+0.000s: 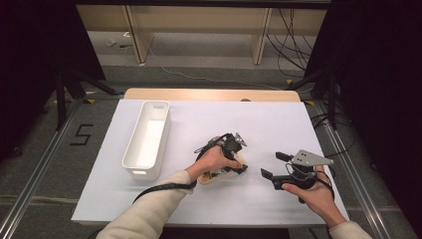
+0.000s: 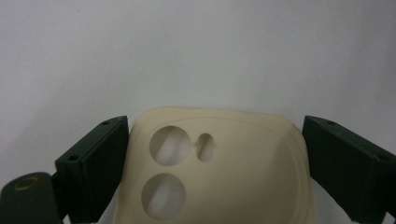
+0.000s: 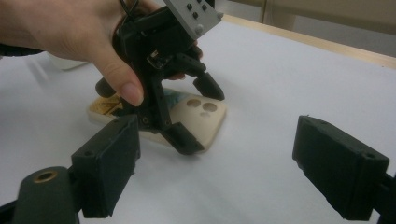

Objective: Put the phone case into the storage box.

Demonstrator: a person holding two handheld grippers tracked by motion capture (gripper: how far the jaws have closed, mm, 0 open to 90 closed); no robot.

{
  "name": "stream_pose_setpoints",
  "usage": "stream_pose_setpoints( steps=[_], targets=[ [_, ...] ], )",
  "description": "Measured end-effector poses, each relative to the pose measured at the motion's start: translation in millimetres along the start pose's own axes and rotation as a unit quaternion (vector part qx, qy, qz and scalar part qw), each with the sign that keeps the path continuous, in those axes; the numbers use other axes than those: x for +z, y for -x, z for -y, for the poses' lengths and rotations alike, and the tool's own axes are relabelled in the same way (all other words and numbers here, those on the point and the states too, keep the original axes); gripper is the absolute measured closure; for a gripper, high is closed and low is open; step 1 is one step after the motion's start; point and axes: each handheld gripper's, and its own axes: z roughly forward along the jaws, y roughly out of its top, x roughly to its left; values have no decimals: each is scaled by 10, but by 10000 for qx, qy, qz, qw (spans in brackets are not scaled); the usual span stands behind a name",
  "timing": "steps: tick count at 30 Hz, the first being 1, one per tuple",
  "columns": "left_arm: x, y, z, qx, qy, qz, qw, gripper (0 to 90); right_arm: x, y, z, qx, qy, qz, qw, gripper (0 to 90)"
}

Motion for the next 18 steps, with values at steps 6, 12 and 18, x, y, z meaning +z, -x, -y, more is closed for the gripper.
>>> stream_pose_setpoints(
  steps=[6,12,18],
  targets=[
    [-1,6,-10,29,-48,-19,10000,104,-2,1,0,1,5,4,10000,158],
    [-4,14,-19,21,-93,-35,9999,110,0,-1,-1,-2,5,2,10000,158],
    [-4,19,-33,6,-132,-44,9999,114,-2,1,-1,-3,11,1,10000,158]
  ],
)
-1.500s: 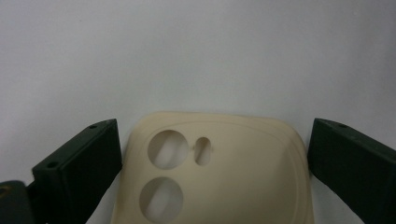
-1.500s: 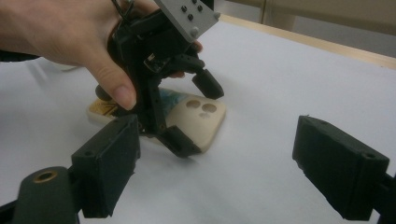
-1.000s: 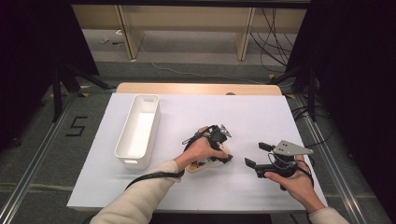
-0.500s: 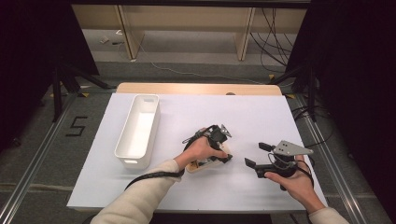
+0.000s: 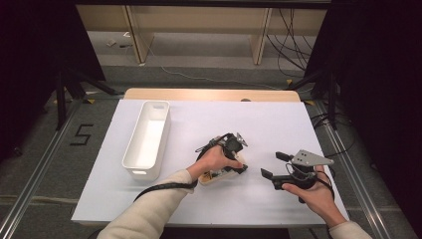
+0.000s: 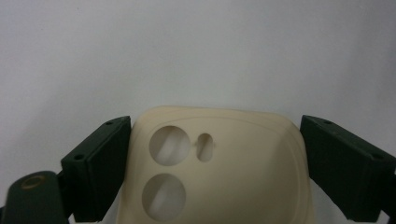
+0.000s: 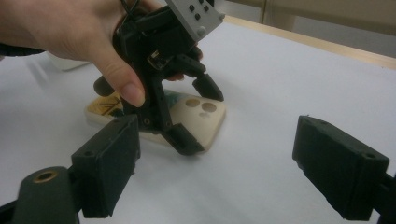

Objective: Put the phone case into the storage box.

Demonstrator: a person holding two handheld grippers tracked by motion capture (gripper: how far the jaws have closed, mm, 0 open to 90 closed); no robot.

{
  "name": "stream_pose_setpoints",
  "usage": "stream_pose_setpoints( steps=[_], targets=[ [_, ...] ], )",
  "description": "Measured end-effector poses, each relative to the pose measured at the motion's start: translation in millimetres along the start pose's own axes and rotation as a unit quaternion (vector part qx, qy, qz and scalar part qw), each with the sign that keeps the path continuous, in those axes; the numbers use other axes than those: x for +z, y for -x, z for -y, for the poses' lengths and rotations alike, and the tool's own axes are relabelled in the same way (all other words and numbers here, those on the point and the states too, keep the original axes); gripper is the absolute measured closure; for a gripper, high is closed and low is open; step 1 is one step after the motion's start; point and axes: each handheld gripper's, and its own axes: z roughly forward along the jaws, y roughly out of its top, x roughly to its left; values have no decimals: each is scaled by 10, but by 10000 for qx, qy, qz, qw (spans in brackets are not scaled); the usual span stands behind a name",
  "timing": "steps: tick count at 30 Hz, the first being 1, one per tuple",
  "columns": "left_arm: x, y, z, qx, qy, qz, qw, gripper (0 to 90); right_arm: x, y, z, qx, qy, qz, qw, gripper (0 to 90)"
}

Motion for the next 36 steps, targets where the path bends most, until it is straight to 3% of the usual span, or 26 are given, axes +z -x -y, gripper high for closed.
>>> stream_pose_setpoints(
  steps=[15,24,30,36],
  targets=[
    [-20,29,-6,4,17,-118,9999,118,-5,5,-2,12,16,15,10000,158],
    [-148,20,-44,-126,399,-289,9987,117,-5,10,-2,17,52,20,10000,158],
    [-312,-4,-72,-349,880,-440,9945,117,-11,12,-4,21,50,32,10000,158],
    [-485,-27,-65,-529,1357,-646,9872,117,-13,11,-6,21,41,47,10000,158]
  ],
)
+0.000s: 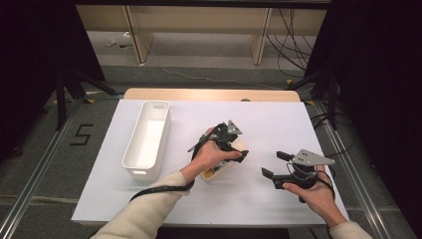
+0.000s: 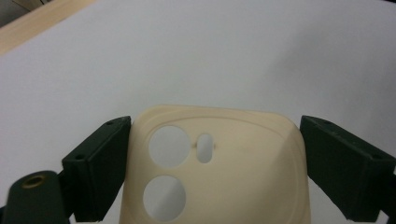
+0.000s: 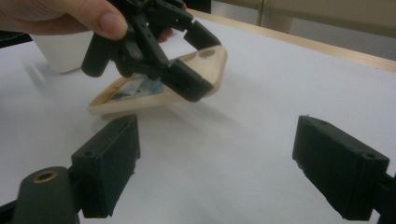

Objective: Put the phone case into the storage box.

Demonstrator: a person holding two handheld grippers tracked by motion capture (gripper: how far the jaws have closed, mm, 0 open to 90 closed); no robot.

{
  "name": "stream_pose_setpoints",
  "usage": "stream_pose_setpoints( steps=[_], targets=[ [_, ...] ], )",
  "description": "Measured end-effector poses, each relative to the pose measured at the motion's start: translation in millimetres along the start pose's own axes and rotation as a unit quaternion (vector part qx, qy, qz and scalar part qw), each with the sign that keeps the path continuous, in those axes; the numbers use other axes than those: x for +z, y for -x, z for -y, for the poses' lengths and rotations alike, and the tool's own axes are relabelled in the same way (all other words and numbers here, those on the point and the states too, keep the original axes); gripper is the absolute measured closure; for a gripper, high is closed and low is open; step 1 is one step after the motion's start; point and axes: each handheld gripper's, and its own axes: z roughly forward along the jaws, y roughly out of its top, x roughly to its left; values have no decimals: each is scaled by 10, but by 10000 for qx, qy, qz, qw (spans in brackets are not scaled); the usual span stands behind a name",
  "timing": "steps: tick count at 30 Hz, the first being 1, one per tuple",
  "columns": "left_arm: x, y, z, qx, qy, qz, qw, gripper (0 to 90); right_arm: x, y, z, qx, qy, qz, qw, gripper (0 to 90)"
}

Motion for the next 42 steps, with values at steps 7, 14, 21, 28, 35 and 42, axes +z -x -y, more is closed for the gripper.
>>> stream_pose_setpoints(
  steps=[7,14,21,28,35,42],
  targets=[
    [-192,-11,-17,-166,431,-183,9988,116,5,-2,-1,-4,-4,9,10000,158],
    [-334,-14,-6,-214,657,-261,9973,116,9,-5,-2,-12,-3,6,10000,158],
    [-446,-26,-9,-263,815,-332,9958,116,4,-4,-2,0,-5,17,10000,158],
    [-594,-48,-7,-319,971,-443,9938,117,2,-4,-4,-2,10,17,10000,158],
    [-705,-94,2,-360,1099,-531,9919,117,4,-5,-6,-4,29,21,10000,158],
    [-797,-137,-5,-420,1187,-643,9900,117,0,-2,-5,-6,22,30,10000,158]
  ],
)
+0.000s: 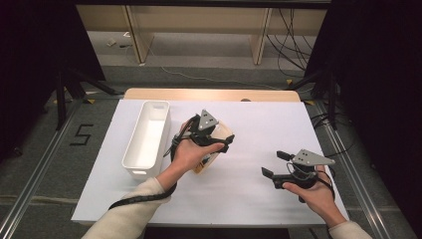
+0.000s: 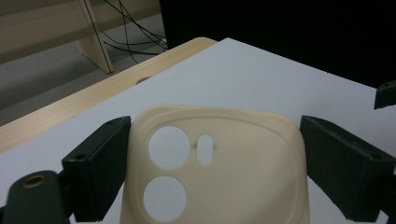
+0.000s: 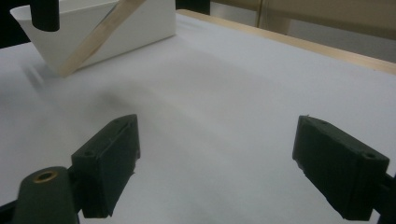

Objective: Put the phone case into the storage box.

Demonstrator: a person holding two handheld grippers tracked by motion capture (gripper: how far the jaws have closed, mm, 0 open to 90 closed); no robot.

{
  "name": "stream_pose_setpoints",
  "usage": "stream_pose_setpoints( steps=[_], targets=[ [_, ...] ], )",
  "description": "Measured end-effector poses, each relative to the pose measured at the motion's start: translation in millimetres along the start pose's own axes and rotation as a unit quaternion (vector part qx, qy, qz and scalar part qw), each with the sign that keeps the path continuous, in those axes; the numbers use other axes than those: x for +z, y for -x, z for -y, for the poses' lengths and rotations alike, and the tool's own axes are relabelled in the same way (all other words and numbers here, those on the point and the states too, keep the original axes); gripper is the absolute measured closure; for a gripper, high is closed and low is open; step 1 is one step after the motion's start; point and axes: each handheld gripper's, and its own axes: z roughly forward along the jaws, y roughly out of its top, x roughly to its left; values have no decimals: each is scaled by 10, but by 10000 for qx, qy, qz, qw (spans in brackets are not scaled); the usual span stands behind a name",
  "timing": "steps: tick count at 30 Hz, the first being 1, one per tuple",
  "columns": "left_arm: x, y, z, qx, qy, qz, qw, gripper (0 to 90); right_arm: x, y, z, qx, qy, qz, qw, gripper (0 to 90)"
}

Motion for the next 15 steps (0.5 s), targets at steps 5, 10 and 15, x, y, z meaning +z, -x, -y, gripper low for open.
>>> stream_pose_setpoints(
  steps=[5,10,15],
  targets=[
    [-49,-44,-29,-38,67,-66,9999,117,-1,2,-1,4,12,7,10000,158],
    [-94,-81,-53,-89,137,-124,9998,117,0,1,-4,7,53,1,10000,158],
    [-128,-123,-78,-80,181,-170,9997,117,-7,6,-5,27,58,3,10000,157]
  ],
)
